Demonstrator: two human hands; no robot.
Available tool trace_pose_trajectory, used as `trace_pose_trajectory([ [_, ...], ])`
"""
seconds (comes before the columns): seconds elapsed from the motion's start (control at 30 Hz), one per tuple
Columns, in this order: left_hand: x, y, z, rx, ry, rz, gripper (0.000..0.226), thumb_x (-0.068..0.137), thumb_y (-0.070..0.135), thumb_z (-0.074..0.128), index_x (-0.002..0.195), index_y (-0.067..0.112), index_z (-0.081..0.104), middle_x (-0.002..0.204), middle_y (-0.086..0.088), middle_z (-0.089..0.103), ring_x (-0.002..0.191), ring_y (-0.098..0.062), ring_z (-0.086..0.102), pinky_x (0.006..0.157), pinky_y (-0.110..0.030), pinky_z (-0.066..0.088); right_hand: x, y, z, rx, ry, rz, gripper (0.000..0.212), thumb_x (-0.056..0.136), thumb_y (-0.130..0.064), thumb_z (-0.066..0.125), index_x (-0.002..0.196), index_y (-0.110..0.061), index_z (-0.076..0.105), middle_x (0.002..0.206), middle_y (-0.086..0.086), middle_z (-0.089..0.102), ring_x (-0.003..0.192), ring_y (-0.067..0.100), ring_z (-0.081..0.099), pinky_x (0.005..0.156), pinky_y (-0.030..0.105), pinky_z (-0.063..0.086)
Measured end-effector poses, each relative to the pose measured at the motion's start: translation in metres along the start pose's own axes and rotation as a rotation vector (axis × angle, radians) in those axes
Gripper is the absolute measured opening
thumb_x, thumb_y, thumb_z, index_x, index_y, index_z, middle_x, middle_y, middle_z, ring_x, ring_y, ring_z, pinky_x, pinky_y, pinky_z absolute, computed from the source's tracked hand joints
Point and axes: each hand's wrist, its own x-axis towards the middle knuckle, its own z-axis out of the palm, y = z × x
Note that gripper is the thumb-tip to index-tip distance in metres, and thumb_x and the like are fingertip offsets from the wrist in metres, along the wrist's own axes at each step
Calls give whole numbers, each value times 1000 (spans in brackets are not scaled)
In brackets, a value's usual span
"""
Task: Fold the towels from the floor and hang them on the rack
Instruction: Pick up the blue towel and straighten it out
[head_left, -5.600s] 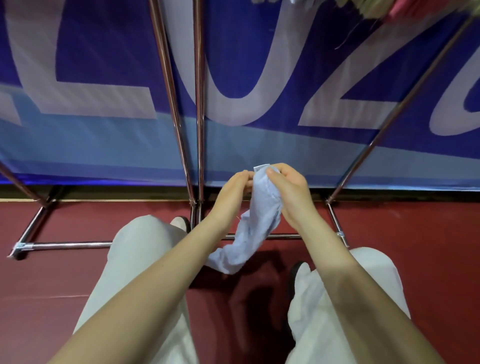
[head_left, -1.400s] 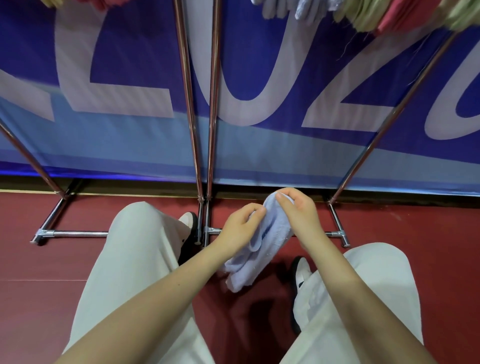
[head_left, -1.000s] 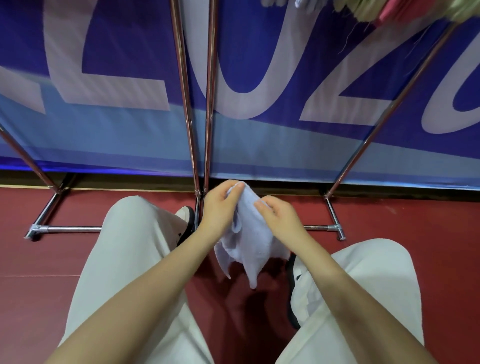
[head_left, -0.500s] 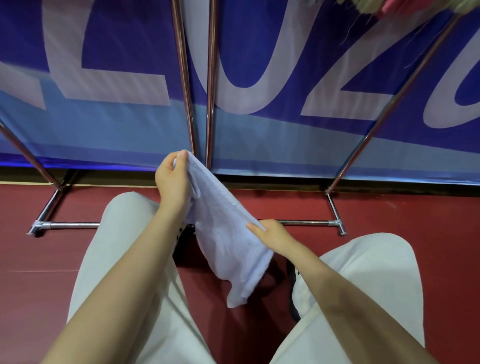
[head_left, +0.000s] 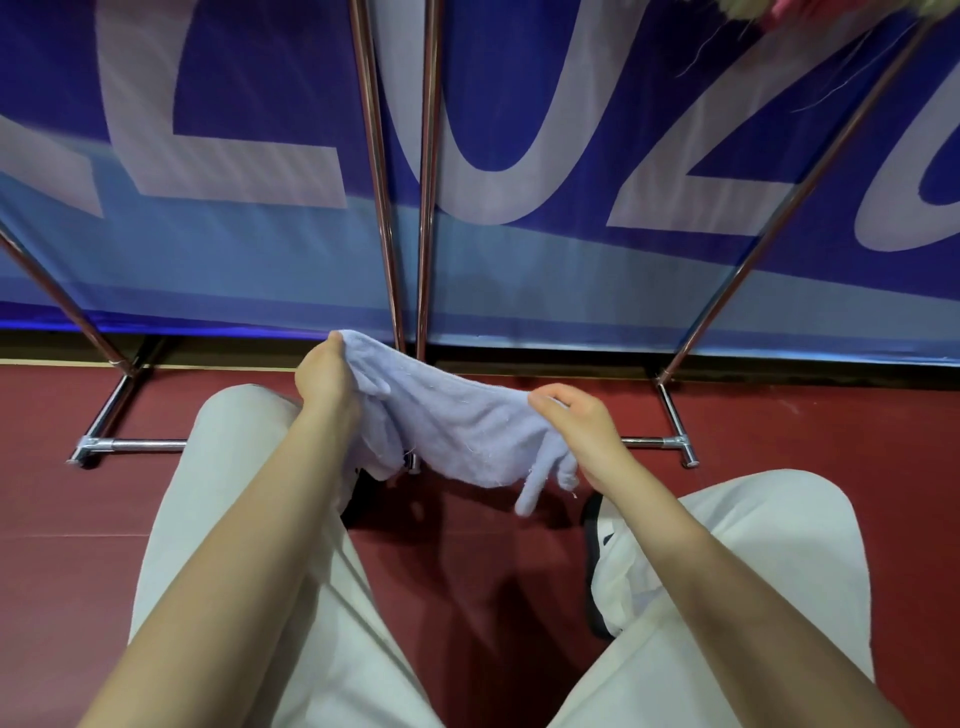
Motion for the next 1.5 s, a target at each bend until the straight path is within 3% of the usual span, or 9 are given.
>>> trace_pose_trajectory([
  [0.1, -6, -8, 9, 166, -127, 43, 27, 99, 27, 50, 115, 9, 62, 98, -4, 59, 83, -18, 56, 62, -22, 44, -3, -11, -5, 40, 35, -19, 21, 91, -22, 59, 73, -29, 67, 64, -14, 61, 53, -3, 54, 48, 9, 40],
  [0.23, -25, -28, 23, 515, -269, 228, 23, 94, 20, 51, 74, 18, 62, 66, 3, 57, 64, -10, 52, 54, -14, 41, -5, -21, -3, 91, 54, -60, 22, 92, -18, 57, 73, -24, 65, 71, -13, 63, 72, 1, 57, 72, 19, 46],
  [0.47, -61, -54, 51, 419, -497, 318, 28, 95, 14, 49, 81, 24, 72, 76, 10, 73, 84, -2, 68, 86, -21, 50, 1, -34, 10, 130, -7, -77, 18, 94, -14, 54, 80, -17, 66, 79, -5, 65, 79, 6, 59, 79, 23, 47],
  [0.7, -85, -58, 63, 389, -617, 249, 43, 102, 32, 41, 60, 23, 38, 53, 14, 39, 55, -5, 37, 59, -21, 35, 11, -37, 11, 179, 56, -38, 14, 95, -13, 54, 86, -13, 65, 82, -2, 64, 78, 8, 58, 73, 17, 47],
  [0.87, -89, -55, 65, 351, -734, 364, 34, 99, 27, 52, 69, 11, 51, 63, 6, 47, 62, -7, 43, 60, -17, 38, 17, -34, -4, 202, 160, 1, 10, 94, -14, 56, 88, -10, 64, 83, 1, 62, 80, 9, 56, 75, 18, 45],
  [1.0, -80, -51, 67, 296, -620, 411, 21, 96, 20, 57, 80, 8, 64, 78, 5, 63, 74, -3, 56, 71, -14, 46, 17, -29, -13, 101, 140, -55, 8, 89, -14, 63, 86, -8, 67, 75, -5, 64, 68, 0, 57, 65, 11, 45],
  [1.2, -67, -38, 65, 277, -445, 447, 26, 95, 21, 57, 69, 19, 60, 70, 8, 58, 62, 5, 50, 64, -12, 41, 11, -4, -6, -285, -111, -159, 27, 92, -16, 60, 67, -17, 51, 61, -9, 41, 54, 0, 36, 53, 17, 30],
  [1.4, -43, -19, 52, 40, -234, -1, 15, 92, 31, 61, 88, 18, 68, 90, 0, 69, 86, -14, 63, 79, -28, 50, 11, 28, -7, -403, -169, -35, 38, 96, -19, 52, 62, -15, 37, 64, -5, 33, 59, 9, 28, 53, 23, 24],
  [1.5, -33, -17, 42, -68, -194, -185, 23, 91, 31, 65, 100, 10, 67, 94, -7, 70, 81, -20, 65, 72, -31, 51, 9, 31, -12, -347, -137, 18, 33, 96, -20, 52, 67, -13, 38, 65, -2, 31, 60, 11, 28, 52, 23, 24],
])
